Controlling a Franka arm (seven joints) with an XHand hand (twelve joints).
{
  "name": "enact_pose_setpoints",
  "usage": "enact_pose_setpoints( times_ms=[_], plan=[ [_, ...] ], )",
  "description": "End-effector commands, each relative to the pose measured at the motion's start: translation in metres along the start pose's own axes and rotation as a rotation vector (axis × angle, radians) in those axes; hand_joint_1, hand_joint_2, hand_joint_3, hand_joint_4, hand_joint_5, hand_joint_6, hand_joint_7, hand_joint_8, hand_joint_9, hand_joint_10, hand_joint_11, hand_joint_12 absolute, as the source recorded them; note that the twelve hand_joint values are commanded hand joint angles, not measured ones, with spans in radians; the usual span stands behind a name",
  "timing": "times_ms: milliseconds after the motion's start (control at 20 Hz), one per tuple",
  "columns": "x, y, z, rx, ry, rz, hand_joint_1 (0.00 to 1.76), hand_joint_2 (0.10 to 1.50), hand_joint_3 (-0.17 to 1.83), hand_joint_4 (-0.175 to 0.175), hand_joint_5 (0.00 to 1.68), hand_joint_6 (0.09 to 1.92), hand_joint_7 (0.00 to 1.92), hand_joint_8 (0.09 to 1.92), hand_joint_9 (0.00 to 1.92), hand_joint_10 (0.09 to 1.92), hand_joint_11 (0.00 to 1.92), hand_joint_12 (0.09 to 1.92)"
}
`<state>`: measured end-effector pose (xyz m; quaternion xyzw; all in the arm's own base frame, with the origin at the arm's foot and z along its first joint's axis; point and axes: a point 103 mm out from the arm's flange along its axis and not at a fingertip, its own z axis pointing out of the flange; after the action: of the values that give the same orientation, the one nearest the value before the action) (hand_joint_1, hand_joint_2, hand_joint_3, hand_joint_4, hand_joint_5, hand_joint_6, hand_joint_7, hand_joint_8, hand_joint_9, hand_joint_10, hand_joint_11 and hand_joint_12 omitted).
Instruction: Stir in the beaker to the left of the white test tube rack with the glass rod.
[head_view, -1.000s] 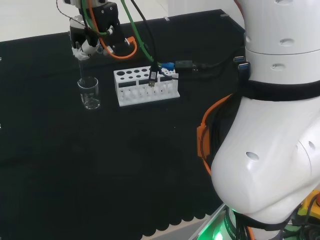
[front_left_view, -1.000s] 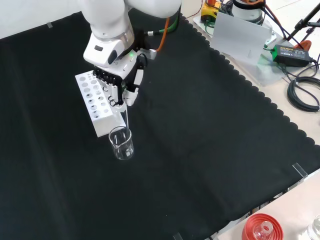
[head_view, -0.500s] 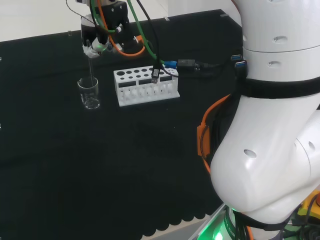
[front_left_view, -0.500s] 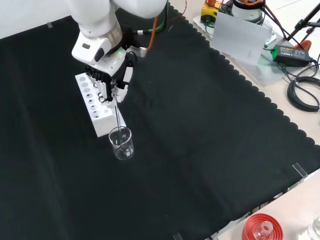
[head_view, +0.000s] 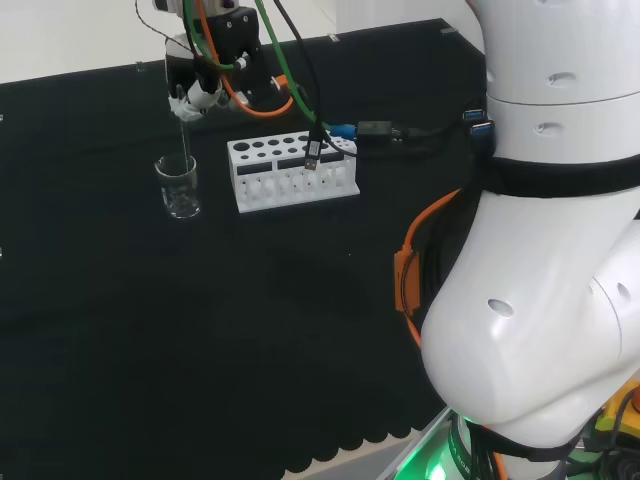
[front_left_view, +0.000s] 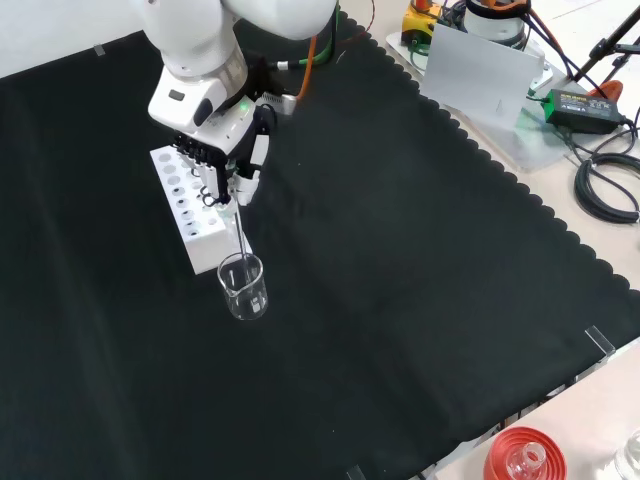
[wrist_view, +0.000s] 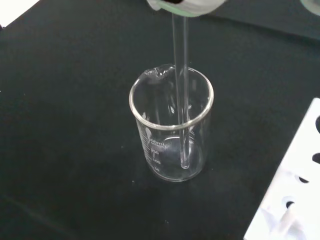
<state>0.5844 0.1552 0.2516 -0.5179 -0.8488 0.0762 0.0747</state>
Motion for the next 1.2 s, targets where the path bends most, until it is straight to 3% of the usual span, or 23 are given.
enact_pose_setpoints(
  times_ms=[50,500,1200],
  plan=[
    [0.012,0.017,-0.002,0.001,0.002,-0.023,1.23,1.04,-0.17,-0.175,1.39,0.32,1.73,0.4,1.84,0.38,1.66,0.75],
    [-0.001,0.026,-0.004,0.014,0.005,-0.012,1.23,1.04,-0.17,-0.175,1.39,0.32,1.73,0.4,1.84,0.38,1.66,0.75],
    [-0.008,0.005,-0.009,-0.001,0.003,-0.008,1.23,1.04,-0.17,-0.175,1.39,0.32,1.73,0.4,1.84,0.38,1.66,0.75]
  ],
)
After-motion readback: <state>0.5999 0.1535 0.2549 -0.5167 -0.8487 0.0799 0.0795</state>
